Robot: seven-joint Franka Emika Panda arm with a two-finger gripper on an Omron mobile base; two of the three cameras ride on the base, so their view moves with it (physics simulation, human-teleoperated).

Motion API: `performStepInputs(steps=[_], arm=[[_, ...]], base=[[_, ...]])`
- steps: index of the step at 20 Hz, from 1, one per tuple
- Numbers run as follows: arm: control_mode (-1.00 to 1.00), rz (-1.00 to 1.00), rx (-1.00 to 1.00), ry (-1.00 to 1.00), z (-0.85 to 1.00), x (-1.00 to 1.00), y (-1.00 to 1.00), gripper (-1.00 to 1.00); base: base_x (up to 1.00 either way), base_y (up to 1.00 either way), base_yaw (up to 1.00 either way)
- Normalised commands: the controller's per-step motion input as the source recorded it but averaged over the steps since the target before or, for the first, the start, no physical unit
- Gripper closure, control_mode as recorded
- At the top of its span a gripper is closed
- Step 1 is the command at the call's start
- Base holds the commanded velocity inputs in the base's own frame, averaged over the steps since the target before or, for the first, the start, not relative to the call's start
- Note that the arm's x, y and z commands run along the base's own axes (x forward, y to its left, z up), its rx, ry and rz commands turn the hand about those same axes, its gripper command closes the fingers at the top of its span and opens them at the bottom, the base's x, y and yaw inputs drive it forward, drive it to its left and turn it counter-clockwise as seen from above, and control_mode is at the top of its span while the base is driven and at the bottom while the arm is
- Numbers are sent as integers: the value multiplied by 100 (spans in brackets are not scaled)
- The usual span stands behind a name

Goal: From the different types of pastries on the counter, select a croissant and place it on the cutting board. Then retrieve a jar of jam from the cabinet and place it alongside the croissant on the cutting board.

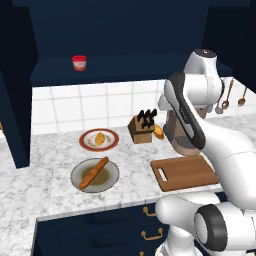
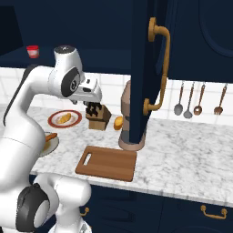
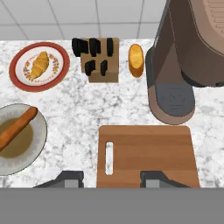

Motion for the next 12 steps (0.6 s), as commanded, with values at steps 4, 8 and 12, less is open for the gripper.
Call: performStepInputs(steps=[4,8,12], arm=[[-100,0,0,0,-31,-23,33,-100],[-100,-1,0,0,-34,-41,94,-100],[-100,-8,-4,2,-16,-4,56,-100]], base=[[0,0,0],[0,0,0],[0,0,0]])
